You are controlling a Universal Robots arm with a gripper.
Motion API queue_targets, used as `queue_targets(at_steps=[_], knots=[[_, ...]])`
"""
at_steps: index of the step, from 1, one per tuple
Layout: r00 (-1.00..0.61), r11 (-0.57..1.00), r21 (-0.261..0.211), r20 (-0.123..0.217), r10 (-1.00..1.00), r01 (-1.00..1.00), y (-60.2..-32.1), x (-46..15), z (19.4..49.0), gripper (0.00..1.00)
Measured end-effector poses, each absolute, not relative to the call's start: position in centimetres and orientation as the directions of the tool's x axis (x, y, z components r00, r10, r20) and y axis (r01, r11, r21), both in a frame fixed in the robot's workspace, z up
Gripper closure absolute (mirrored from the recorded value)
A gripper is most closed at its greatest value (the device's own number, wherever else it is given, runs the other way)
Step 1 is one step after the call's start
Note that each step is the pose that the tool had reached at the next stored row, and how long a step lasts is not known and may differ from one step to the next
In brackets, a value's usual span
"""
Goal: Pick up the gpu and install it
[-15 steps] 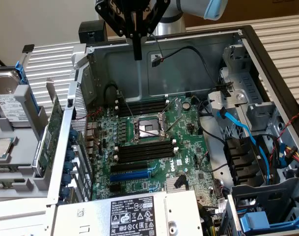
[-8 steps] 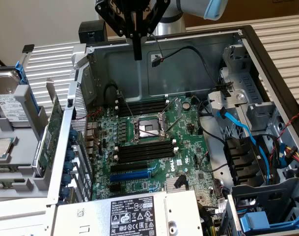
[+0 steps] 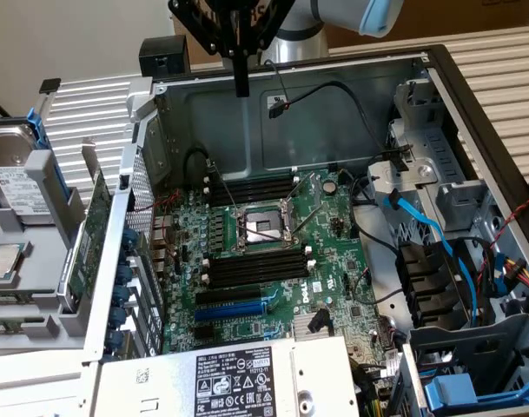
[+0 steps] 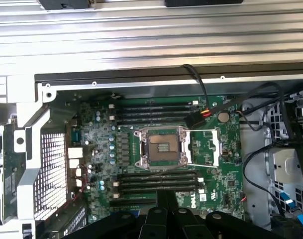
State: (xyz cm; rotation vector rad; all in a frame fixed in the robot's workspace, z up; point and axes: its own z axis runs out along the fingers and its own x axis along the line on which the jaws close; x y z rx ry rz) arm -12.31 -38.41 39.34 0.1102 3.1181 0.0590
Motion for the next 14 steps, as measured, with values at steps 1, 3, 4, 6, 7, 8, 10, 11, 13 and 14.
queue_targets(at_steps=[1, 3, 4, 6, 7, 8, 10, 11, 13, 14], knots=[[-0.997, 0.997, 0.038, -0.020, 0.071, 0.070, -38.4, -12.4, 39.4, 0.89], [-0.997, 0.997, 0.038, -0.020, 0.071, 0.070, -38.4, -12.8, 39.3, 0.89], [-0.997, 0.997, 0.038, -0.020, 0.071, 0.070, -38.4, -13.1, 39.3, 0.89], [-0.997, 0.997, 0.038, -0.021, 0.071, 0.070, -38.4, -13.9, 39.3, 0.89], [-0.997, 0.997, 0.038, -0.021, 0.071, 0.070, -38.4, -14.2, 39.3, 0.89], [-0.997, 0.997, 0.039, -0.021, 0.071, 0.070, -38.4, -14.7, 39.3, 0.89], [-0.997, 0.997, 0.039, -0.021, 0.071, 0.070, -38.4, -15.6, 39.3, 0.89], [-0.997, 0.997, 0.039, -0.021, 0.071, 0.070, -38.4, -16.1, 39.3, 0.89], [-0.997, 0.997, 0.038, -0.021, 0.071, 0.070, -38.4, -16.9, 39.4, 0.89], [-0.997, 0.997, 0.038, -0.022, 0.071, 0.070, -38.4, -17.4, 39.3, 0.89]])
